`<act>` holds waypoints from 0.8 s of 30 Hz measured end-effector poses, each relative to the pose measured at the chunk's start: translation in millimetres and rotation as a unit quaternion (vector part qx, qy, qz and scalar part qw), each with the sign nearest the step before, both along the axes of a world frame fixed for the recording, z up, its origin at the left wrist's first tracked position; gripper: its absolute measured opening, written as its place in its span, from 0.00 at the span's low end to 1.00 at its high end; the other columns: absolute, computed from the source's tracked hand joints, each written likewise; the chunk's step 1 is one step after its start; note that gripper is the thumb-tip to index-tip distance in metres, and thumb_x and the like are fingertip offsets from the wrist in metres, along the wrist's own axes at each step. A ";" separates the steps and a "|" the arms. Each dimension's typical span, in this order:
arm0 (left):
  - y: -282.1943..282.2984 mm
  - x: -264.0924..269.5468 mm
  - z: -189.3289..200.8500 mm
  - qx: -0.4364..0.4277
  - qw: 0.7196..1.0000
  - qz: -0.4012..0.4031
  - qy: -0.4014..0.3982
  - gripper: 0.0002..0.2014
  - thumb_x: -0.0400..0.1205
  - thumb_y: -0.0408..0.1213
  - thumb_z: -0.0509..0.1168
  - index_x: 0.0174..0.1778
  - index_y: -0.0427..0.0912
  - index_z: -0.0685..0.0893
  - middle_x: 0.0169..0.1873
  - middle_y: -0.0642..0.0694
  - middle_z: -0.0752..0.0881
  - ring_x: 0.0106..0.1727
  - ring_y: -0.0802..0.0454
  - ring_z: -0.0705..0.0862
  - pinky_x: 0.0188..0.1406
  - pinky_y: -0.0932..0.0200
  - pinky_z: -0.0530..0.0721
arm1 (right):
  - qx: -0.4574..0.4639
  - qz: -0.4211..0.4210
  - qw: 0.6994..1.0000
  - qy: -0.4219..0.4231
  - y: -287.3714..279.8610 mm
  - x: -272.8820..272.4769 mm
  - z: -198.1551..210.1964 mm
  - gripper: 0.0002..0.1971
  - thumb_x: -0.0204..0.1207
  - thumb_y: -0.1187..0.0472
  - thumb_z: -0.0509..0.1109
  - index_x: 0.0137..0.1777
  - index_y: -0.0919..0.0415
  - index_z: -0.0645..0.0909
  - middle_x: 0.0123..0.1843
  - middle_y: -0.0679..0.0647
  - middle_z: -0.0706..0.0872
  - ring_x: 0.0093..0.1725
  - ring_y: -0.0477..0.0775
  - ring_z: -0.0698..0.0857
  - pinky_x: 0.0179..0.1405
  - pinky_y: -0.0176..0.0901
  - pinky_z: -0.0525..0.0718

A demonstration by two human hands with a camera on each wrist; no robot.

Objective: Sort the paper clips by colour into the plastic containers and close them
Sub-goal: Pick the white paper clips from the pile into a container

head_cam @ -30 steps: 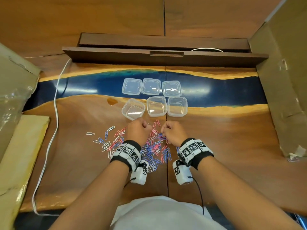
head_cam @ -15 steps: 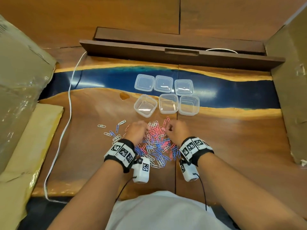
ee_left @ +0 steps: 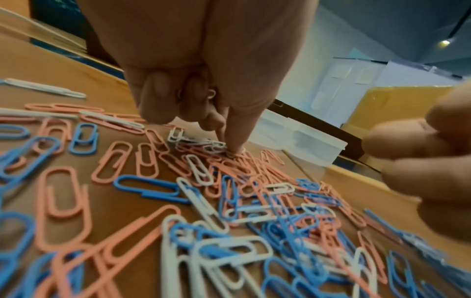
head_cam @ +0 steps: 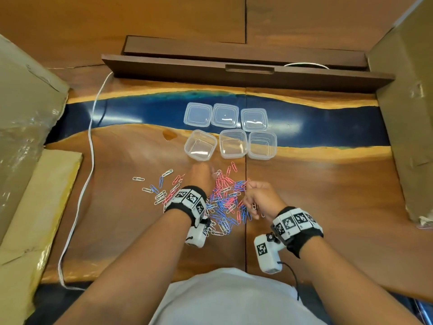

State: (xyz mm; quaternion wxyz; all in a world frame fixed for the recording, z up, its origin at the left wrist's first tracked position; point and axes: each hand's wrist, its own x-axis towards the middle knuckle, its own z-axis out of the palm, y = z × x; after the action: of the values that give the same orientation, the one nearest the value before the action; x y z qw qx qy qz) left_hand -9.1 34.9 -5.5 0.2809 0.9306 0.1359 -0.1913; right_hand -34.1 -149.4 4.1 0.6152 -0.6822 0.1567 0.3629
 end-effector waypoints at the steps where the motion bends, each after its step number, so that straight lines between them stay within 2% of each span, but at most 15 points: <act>1: -0.3 0.5 1.3 -0.009 1.000 0.004 0.007 0.11 0.79 0.34 0.67 0.30 0.44 0.80 0.32 0.44 0.85 0.36 0.43 0.86 0.43 0.47 0.88 | 0.005 -0.006 1.000 0.011 -0.2 -0.8 -1.5 0.15 0.64 0.79 0.54 0.25 0.58 0.66 0.20 0.58 0.71 0.13 0.50 0.65 0.11 0.33 0.62; 3: -1.1 0.4 3.5 -0.023 1.000 0.003 0.016 0.13 0.79 0.32 0.64 0.28 0.45 0.78 0.31 0.43 0.85 0.36 0.43 0.86 0.43 0.47 0.89 | 0.015 -0.021 0.999 0.043 0.2 -1.3 -3.0 0.15 0.68 0.78 0.54 0.29 0.57 0.66 0.20 0.55 0.68 0.14 0.50 0.65 0.12 0.32 0.63; 5: 0.6 -1.6 5.9 -0.037 0.999 0.002 0.019 0.11 0.79 0.29 0.61 0.30 0.41 0.81 0.33 0.41 0.87 0.38 0.42 0.87 0.40 0.48 0.88 | -0.005 -0.015 0.998 0.056 1.8 0.0 -4.0 0.13 0.74 0.72 0.59 0.32 0.55 0.68 0.20 0.50 0.66 0.15 0.48 0.63 0.14 0.31 0.60; 6: 2.7 -3.8 5.9 -0.050 0.999 0.010 0.014 0.11 0.79 0.28 0.60 0.33 0.41 0.82 0.34 0.42 0.87 0.38 0.44 0.87 0.38 0.50 0.87 | -0.033 0.006 0.999 0.038 2.7 0.9 -4.3 0.12 0.77 0.67 0.63 0.33 0.54 0.69 0.21 0.48 0.67 0.16 0.47 0.62 0.14 0.31 0.60; 8: 8.9 -11.6 6.1 -0.087 0.995 0.042 0.005 0.11 0.81 0.28 0.59 0.36 0.45 0.79 0.35 0.48 0.85 0.36 0.50 0.84 0.32 0.57 0.80 | -0.114 0.079 0.988 -0.061 4.8 4.6 -7.8 0.11 0.76 0.58 0.71 0.34 0.55 0.74 0.22 0.45 0.74 0.18 0.44 0.66 0.18 0.35 0.66; 10: 16.7 -19.3 5.7 -0.138 0.987 0.082 0.000 0.11 0.82 0.28 0.59 0.37 0.48 0.76 0.35 0.48 0.83 0.35 0.51 0.81 0.29 0.60 0.75 | -0.189 0.161 0.955 -0.162 10.4 10.0 -11.4 0.07 0.75 0.56 0.73 0.38 0.55 0.80 0.25 0.45 0.78 0.20 0.43 0.69 0.24 0.38 0.72; 12: 24.4 -25.0 8.5 -0.181 0.976 0.118 0.005 0.11 0.81 0.25 0.57 0.44 0.46 0.78 0.36 0.47 0.85 0.34 0.53 0.79 0.29 0.62 0.73 | -0.251 0.225 0.917 -0.214 18.5 14.9 -13.3 0.02 0.76 0.55 0.73 0.43 0.49 0.83 0.26 0.44 0.78 0.21 0.45 0.72 0.25 0.40 0.76; 14: 30.4 -28.7 12.1 -0.208 0.970 0.125 0.009 0.17 0.80 0.21 0.53 0.53 0.45 0.80 0.33 0.48 0.83 0.32 0.56 0.78 0.27 0.66 0.73 | -0.300 0.264 0.880 -0.258 26.5 19.2 -13.9 0.04 0.75 0.57 0.74 0.48 0.49 0.85 0.37 0.45 0.86 0.29 0.48 0.82 0.33 0.43 0.84; 15: 33.2 -30.1 12.4 -0.218 0.968 0.127 0.011 0.19 0.79 0.20 0.52 0.54 0.45 0.81 0.31 0.48 0.82 0.30 0.57 0.76 0.25 0.69 0.72 | -0.313 0.279 0.867 -0.270 29.1 20.9 -14.6 0.05 0.75 0.58 0.75 0.50 0.51 0.86 0.43 0.48 0.89 0.35 0.50 0.85 0.37 0.43 0.86; 16: 35.6 -30.9 12.7 -0.224 0.965 0.134 0.015 0.20 0.79 0.19 0.51 0.52 0.45 0.82 0.29 0.49 0.81 0.27 0.57 0.74 0.21 0.70 0.71 | -0.321 0.292 0.857 -0.279 31.8 22.2 -14.2 0.05 0.75 0.59 0.75 0.50 0.53 0.86 0.45 0.50 0.89 0.39 0.52 0.86 0.39 0.42 0.84; 18: 39.8 -30.8 10.6 -0.223 0.962 0.156 0.036 0.18 0.78 0.21 0.51 0.43 0.44 0.84 0.27 0.48 0.77 0.24 0.56 0.69 0.17 0.66 0.68 | -0.333 0.320 0.840 -0.284 34.9 23.3 -13.1 0.03 0.76 0.60 0.73 0.49 0.56 0.86 0.44 0.51 0.88 0.40 0.51 0.83 0.37 0.39 0.77; 19: 41.8 -29.5 9.2 -0.216 0.961 0.165 0.044 0.17 0.78 0.23 0.52 0.38 0.44 0.83 0.26 0.48 0.76 0.24 0.54 0.68 0.18 0.65 0.66 | -0.341 0.335 0.830 -0.289 35.6 23.4 -11.2 0.03 0.76 0.61 0.72 0.48 0.57 0.85 0.42 0.52 0.87 0.40 0.51 0.81 0.36 0.38 0.74; 21: 45.3 -26.7 5.4 -0.191 0.967 0.164 0.050 0.15 0.80 0.29 0.54 0.30 0.47 0.77 0.29 0.47 0.76 0.30 0.49 0.73 0.27 0.58 0.74 | -0.350 0.353 0.816 -0.296 35.3 23.0 -10.6 0.02 0.75 0.63 0.70 0.45 0.59 0.84 0.40 0.52 0.86 0.39 0.52 0.80 0.35 0.40 0.73; 23: 45.8 -25.1 2.8 -0.162 0.972 0.163 0.050 0.15 0.82 0.36 0.57 0.28 0.50 0.73 0.32 0.47 0.78 0.39 0.48 0.77 0.44 0.51 0.80 | -0.355 0.365 0.812 -0.286 34.1 23.1 -12.6 0.01 0.72 0.62 0.71 0.42 0.58 0.82 0.38 0.52 0.86 0.38 0.54 0.82 0.35 0.43 0.78; 24: 43.6 -25.7 3.3 -0.145 0.974 0.166 0.041 0.13 0.81 0.39 0.59 0.29 0.49 0.74 0.32 0.48 0.79 0.39 0.47 0.78 0.46 0.52 0.80 | -0.358 0.372 0.810 -0.278 34.0 23.3 -13.0 0.01 0.70 0.61 0.71 0.41 0.57 0.81 0.37 0.52 0.85 0.38 0.55 0.83 0.36 0.45 0.82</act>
State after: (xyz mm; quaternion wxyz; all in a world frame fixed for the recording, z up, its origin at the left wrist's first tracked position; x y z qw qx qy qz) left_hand -34.7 78.5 -2.3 0.4348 0.8356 0.2711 -0.1980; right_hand -10.8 -115.4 -8.9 0.1623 -0.9319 -0.1678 0.2775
